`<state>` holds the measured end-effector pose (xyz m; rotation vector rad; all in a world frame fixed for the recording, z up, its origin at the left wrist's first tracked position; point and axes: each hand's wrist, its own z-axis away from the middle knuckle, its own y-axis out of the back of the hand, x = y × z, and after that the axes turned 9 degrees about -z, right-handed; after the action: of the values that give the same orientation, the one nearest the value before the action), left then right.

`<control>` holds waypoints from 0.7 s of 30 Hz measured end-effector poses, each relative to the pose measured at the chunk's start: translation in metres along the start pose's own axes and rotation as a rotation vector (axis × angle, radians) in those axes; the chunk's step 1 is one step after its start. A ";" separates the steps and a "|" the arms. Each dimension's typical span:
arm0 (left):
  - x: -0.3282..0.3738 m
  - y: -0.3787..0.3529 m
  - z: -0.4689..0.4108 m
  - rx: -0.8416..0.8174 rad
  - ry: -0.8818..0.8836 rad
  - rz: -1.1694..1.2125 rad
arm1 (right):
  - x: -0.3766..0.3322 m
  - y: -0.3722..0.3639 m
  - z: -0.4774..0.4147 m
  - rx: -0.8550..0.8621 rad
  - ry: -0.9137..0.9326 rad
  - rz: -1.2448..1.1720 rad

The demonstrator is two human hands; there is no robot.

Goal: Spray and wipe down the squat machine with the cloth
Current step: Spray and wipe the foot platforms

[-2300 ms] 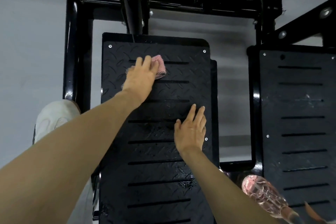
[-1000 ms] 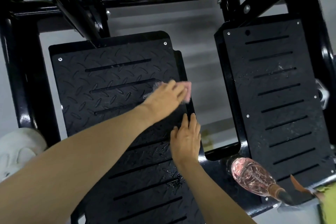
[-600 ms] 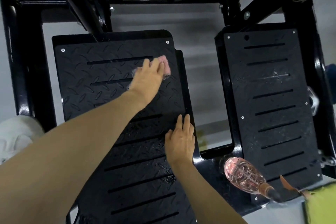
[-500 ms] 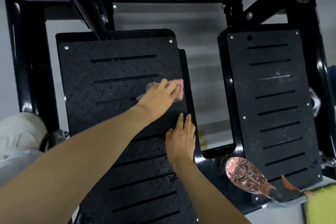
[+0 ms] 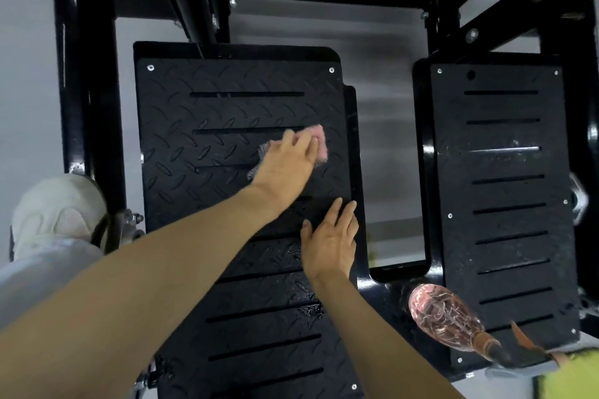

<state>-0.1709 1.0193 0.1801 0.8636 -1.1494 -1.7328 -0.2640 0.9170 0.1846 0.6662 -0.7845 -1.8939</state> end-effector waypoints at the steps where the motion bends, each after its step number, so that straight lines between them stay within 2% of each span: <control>1: 0.009 -0.002 0.006 0.005 -0.063 0.012 | 0.000 -0.001 0.001 -0.010 -0.004 0.006; 5: 0.013 -0.013 0.024 0.053 -0.387 -0.088 | -0.001 -0.004 0.000 -0.029 -0.009 0.024; 7: -0.005 -0.016 0.022 0.059 -0.410 -0.136 | -0.001 -0.003 0.000 -0.029 -0.004 0.042; 8: -0.019 -0.017 0.020 0.044 -0.340 -0.134 | 0.000 -0.003 0.000 -0.029 -0.001 0.052; 12: -0.076 -0.032 0.029 0.015 0.183 -0.003 | 0.001 -0.001 0.001 0.002 0.020 0.085; 16: -0.059 -0.034 0.038 0.004 0.373 0.110 | -0.002 -0.001 0.000 0.038 0.046 0.077; 18: -0.036 -0.027 0.041 -0.002 0.330 0.148 | -0.004 -0.005 -0.001 0.047 0.054 0.061; 21: -0.010 -0.026 0.052 0.004 0.009 0.149 | -0.008 -0.012 -0.001 0.052 0.042 0.038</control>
<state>-0.2201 1.0515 0.1740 0.7670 -1.1814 -1.6041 -0.2668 0.9280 0.1756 0.7160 -0.8165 -1.8253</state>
